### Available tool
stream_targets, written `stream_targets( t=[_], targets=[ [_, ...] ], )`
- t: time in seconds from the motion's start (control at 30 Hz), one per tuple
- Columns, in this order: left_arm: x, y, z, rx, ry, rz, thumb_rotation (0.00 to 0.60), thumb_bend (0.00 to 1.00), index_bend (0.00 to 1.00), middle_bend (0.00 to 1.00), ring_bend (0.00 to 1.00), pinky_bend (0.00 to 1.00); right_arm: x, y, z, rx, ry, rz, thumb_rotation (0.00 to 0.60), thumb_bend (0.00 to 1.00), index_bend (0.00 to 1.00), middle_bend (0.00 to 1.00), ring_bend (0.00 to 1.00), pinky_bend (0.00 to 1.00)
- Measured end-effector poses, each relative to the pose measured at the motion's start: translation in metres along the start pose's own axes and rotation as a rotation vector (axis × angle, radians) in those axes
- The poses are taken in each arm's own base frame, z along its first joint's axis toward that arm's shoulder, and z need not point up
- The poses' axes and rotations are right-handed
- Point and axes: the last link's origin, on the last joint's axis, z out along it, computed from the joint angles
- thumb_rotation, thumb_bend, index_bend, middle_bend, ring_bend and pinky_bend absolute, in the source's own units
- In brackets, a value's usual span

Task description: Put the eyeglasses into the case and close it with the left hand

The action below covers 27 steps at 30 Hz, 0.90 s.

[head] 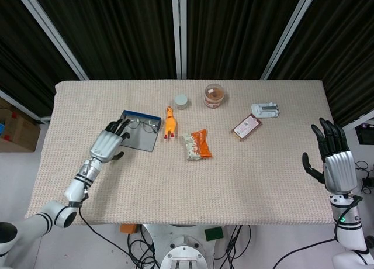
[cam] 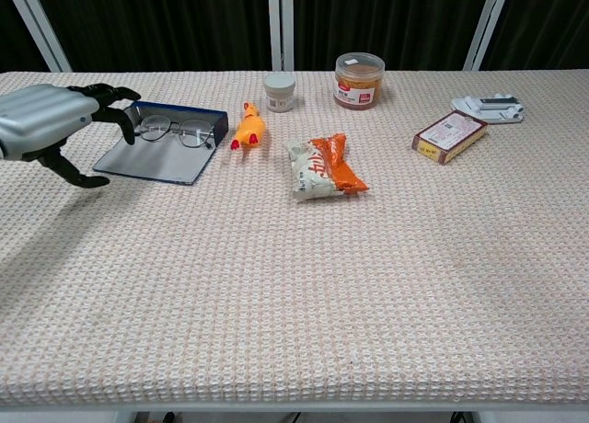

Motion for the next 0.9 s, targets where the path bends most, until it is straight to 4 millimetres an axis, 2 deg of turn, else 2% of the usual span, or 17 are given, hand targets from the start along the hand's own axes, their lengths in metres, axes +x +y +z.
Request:
stream_targets(
  t=[0.27, 0.57, 0.9],
  targets=[
    [-0.004, 0.008, 0.014, -0.026, 0.008, 0.025, 0.6, 0.1, 0.31, 0.0, 0.0, 0.14, -0.001, 0.0, 0.001, -0.001, -0.004, -0.002, 0.6, 0.53, 0.0, 0.0, 0.0, 0.0],
    [-0.008, 0.013, 0.029, -0.034, 0.009, 0.029, 0.6, 0.09, 0.32, 0.0, 0.0, 0.14, -0.001, 0.002, 0.001, -0.006, -0.012, -0.007, 0.6, 0.53, 0.0, 0.0, 0.0, 0.0],
    [-0.013, 0.013, 0.035, -0.029, -0.009, 0.037, 0.6, 0.09, 0.35, 0.0, 0.0, 0.14, -0.003, 0.002, 0.002, -0.004, -0.02, -0.009, 0.6, 0.53, 0.0, 0.0, 0.0, 0.0]
  ],
)
